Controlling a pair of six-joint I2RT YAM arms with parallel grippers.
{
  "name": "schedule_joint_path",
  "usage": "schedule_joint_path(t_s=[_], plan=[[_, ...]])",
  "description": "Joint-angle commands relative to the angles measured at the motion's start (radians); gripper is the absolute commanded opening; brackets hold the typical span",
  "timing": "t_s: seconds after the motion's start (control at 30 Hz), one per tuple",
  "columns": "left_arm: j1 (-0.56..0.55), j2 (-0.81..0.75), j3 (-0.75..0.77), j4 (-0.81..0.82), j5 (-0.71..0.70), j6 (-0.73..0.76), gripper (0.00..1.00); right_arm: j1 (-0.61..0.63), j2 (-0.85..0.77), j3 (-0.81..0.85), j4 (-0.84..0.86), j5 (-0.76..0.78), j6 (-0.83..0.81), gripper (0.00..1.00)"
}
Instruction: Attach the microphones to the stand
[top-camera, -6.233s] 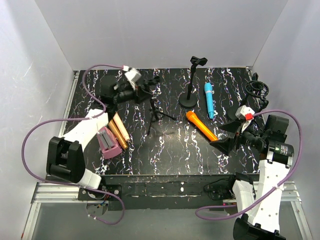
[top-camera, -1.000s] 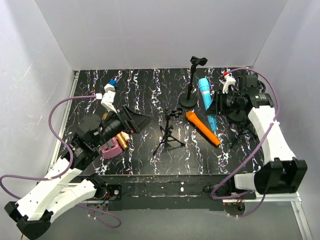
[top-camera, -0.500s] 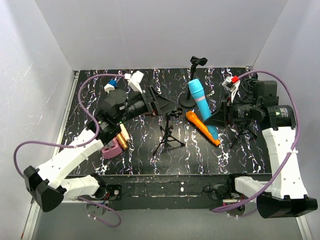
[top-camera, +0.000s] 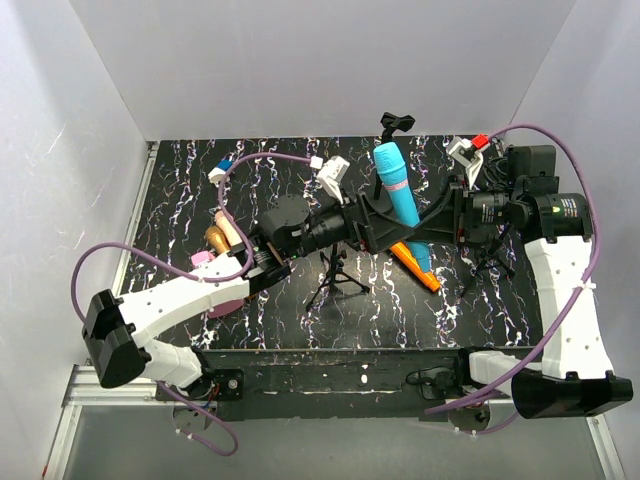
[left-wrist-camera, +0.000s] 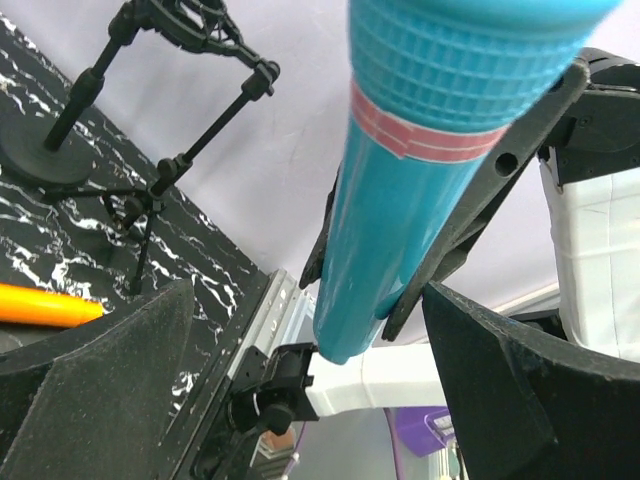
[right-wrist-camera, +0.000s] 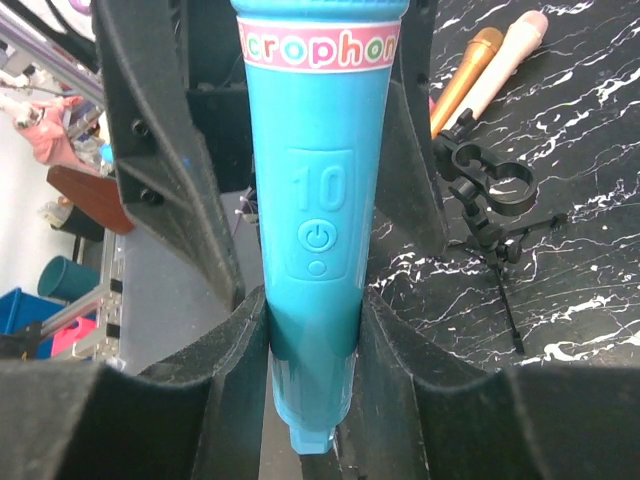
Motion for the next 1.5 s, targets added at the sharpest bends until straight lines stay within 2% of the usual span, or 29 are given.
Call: schedule_joint_path(t_s=[0.0, 0.13, 0.43, 0.7, 0.83, 0.87, 0.93, 1.07, 1.13, 1.23, 1.27, 1.37, 1.47], plan=[[-0.033, 0.018, 0.066, 0.115, -0.06, 0.048, 0.98, -0.001, -0.022, 0.005, 0.028, -0.061, 0.015, 0.03], [-0.036, 0.03, 0.077, 0.127, -0.088, 0.062, 0.97, 0.001, -0.035, -0.029, 0.037, -0.067, 0.008, 0.03], [-0.036, 0.031, 0.07, 0.181, -0.135, 0.046, 0.86, 0.005, -0.051, -0.059, 0.035, -0.084, -0.021, 0.04], [-0.038, 0.065, 0.084, 0.201, -0.135, 0.017, 0.7, 0.016, -0.049, -0.065, 0.039, -0.042, -0.038, 0.06], [-0.04, 0.068, 0.093, 0.184, -0.125, 0.026, 0.54, 0.018, -0.049, -0.073, 0.039, -0.022, -0.046, 0.06], [-0.04, 0.067, 0.096, 0.182, -0.121, 0.033, 0.48, 0.019, -0.049, -0.075, 0.039, -0.019, -0.047, 0.06], [-0.04, 0.062, 0.099, 0.17, -0.117, 0.048, 0.29, 0.024, -0.049, -0.075, 0.034, -0.01, -0.055, 0.07], [-0.04, 0.045, 0.118, 0.117, -0.109, 0.112, 0.06, 0.031, -0.048, -0.07, 0.022, 0.015, -0.075, 0.11], [-0.04, 0.03, 0.136, 0.061, -0.105, 0.169, 0.0, 0.036, -0.048, -0.067, 0.006, 0.028, -0.09, 0.23], [-0.04, 0.005, 0.19, -0.046, -0.105, 0.282, 0.0, 0.037, -0.048, -0.056, -0.023, 0.047, -0.127, 0.62], [-0.04, -0.004, 0.211, -0.098, -0.106, 0.321, 0.0, 0.037, -0.049, -0.05, -0.033, 0.053, -0.142, 0.69], [-0.04, -0.016, 0.297, -0.297, -0.114, 0.465, 0.0, 0.039, -0.062, -0.042, -0.032, 0.094, -0.163, 0.79], [-0.04, -0.012, 0.404, -0.449, -0.129, 0.603, 0.0, 0.039, -0.078, -0.062, -0.012, 0.127, -0.173, 0.8]])
